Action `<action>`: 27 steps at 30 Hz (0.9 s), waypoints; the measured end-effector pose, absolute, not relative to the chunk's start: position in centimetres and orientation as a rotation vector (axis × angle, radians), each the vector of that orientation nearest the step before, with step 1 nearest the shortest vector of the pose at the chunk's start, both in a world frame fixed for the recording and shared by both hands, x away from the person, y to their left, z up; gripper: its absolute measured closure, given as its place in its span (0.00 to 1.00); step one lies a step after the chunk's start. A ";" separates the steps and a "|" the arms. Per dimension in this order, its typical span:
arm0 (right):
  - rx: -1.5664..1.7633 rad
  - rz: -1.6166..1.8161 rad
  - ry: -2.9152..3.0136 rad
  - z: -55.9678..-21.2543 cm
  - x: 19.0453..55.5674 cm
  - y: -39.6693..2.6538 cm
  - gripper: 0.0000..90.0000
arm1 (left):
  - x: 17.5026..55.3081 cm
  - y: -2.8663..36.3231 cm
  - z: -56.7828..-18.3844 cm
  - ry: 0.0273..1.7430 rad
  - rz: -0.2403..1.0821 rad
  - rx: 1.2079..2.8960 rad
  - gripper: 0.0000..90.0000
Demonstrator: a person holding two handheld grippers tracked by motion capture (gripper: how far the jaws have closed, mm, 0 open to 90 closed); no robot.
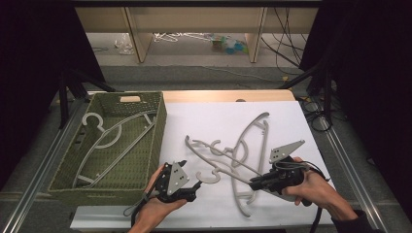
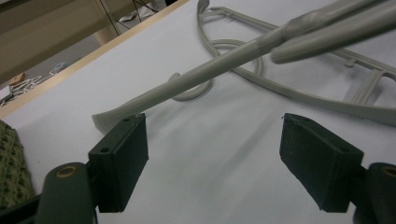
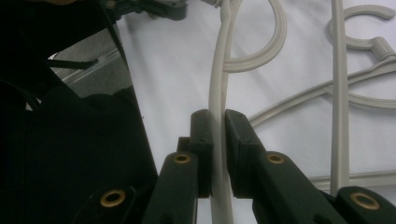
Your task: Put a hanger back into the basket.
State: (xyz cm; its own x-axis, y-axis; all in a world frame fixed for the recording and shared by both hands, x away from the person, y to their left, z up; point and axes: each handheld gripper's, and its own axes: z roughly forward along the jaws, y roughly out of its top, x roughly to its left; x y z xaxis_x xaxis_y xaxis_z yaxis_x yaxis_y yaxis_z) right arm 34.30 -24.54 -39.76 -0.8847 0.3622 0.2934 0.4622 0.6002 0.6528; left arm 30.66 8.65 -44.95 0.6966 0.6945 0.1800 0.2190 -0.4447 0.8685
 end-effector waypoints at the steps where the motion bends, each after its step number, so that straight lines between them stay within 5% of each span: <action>1: -0.693 -1.149 -2.691 -39.7 34.2 -24.6 0.91 | 30.9 8.4 -45.0 0.697 0.660 2.001 0.26; 14: -0.606 -1.139 -2.684 -39.9 33.0 -25.9 0.91 | 32.5 7.0 -45.6 0.482 0.689 2.126 0.29; 27: -0.568 -1.126 -2.685 -40.1 32.6 -26.0 0.91 | 33.1 6.1 -45.5 0.230 0.661 2.142 0.49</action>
